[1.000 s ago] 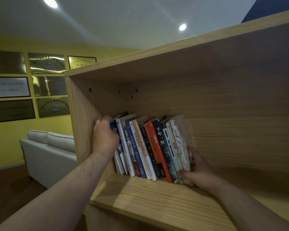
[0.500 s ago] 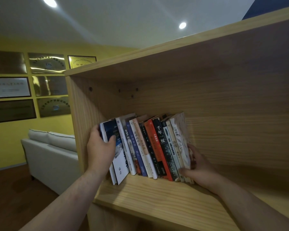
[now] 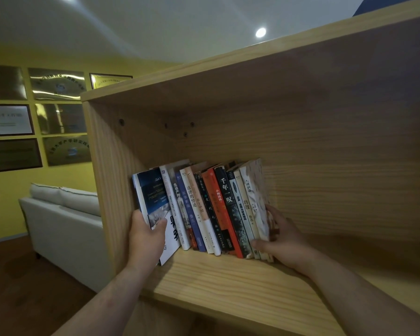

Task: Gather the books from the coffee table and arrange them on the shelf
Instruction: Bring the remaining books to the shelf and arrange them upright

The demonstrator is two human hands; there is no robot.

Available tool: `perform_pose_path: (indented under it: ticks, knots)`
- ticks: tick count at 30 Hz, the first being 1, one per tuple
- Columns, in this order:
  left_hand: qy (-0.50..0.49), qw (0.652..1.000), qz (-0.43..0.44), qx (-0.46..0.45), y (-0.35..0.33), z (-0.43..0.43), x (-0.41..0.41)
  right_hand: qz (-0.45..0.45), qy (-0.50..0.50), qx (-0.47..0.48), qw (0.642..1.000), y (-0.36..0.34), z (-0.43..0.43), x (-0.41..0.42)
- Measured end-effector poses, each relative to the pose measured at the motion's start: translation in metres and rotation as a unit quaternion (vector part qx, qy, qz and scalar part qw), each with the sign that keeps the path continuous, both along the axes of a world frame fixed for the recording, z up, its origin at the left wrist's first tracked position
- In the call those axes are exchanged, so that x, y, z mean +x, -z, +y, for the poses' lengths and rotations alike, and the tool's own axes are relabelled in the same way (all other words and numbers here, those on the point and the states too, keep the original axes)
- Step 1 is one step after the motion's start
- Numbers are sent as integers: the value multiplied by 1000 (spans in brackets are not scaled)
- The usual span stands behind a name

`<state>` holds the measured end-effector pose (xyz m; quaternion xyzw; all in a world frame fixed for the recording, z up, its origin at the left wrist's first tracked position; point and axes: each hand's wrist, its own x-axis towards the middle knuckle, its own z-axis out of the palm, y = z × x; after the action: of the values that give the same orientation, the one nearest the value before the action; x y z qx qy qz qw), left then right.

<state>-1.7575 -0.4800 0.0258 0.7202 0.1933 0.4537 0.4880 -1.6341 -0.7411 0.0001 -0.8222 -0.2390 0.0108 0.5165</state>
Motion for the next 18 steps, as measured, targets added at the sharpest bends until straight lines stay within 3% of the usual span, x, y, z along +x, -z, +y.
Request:
perform_pose_path:
  ticks: [12, 18]
  knots:
    - [-16, 999, 10, 35, -28, 8, -96, 5, 16, 5, 1000, -12, 3, -23]
    - [109, 994, 10, -19, -35, -2, -147, -29, 53, 127, 990, -37, -8, -72]
